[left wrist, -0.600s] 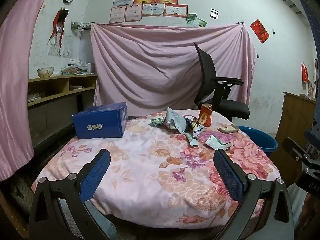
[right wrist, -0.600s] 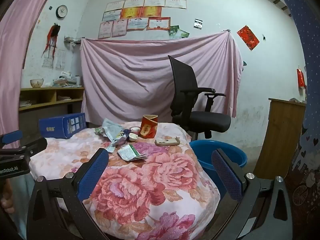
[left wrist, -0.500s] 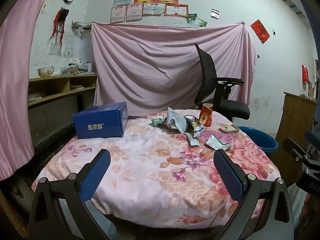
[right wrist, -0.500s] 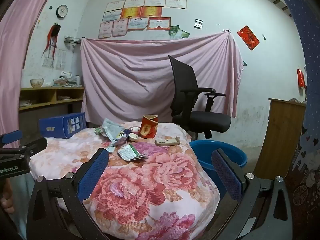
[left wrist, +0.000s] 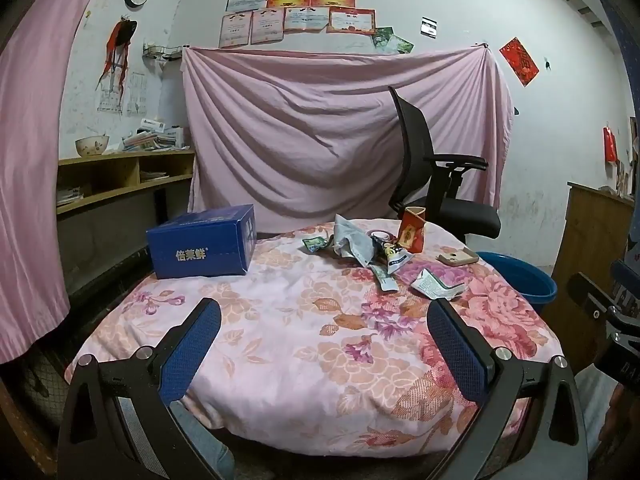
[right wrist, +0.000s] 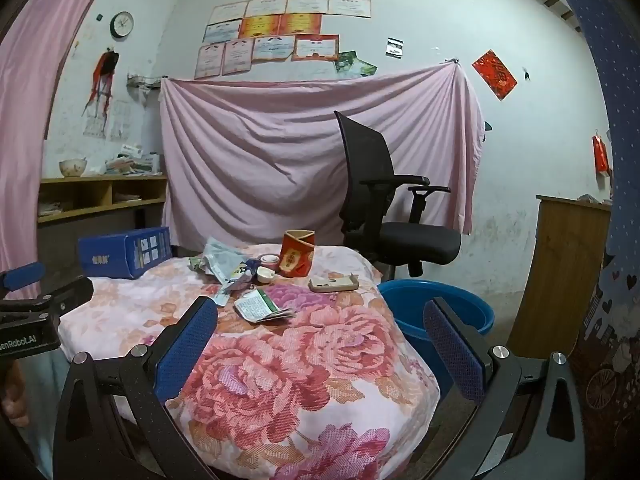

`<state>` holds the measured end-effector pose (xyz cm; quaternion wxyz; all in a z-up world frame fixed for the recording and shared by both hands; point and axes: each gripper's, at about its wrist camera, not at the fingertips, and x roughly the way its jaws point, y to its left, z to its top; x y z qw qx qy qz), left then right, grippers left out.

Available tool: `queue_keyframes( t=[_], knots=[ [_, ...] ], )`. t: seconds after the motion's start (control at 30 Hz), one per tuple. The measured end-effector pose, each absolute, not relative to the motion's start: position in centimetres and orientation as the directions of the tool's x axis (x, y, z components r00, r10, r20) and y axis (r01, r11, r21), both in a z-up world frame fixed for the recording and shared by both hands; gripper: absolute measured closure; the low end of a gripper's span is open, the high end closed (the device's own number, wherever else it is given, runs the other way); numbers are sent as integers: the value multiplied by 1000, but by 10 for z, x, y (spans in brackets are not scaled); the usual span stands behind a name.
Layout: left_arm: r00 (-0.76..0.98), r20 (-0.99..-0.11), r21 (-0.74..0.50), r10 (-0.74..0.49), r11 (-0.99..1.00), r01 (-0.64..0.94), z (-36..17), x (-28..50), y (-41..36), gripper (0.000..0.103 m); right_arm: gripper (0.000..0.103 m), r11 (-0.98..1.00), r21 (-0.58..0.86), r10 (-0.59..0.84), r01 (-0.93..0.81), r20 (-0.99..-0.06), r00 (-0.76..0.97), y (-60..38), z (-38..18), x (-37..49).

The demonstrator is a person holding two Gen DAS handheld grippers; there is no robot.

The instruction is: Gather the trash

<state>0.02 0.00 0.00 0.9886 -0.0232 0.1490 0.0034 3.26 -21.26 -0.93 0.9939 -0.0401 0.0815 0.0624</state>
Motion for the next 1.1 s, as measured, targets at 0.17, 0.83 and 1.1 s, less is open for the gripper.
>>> queue_keyframes(
  t=[0.17,0.83,1.1],
  knots=[
    [956,-293,-43,-2,999,-11,0,0,1,2,0,989,-68,118,-131,-167,979,-211,-10,33],
    [956,-292,-39,1,999,-13,0,0,0,2,0,989,-64,119,-131,-166,979,-213,-9,33],
    [957,-291,-37,1,999,-13,0,0,0,2,0,989,-62,119,-131,-165,979,-213,-9,33]
  ],
)
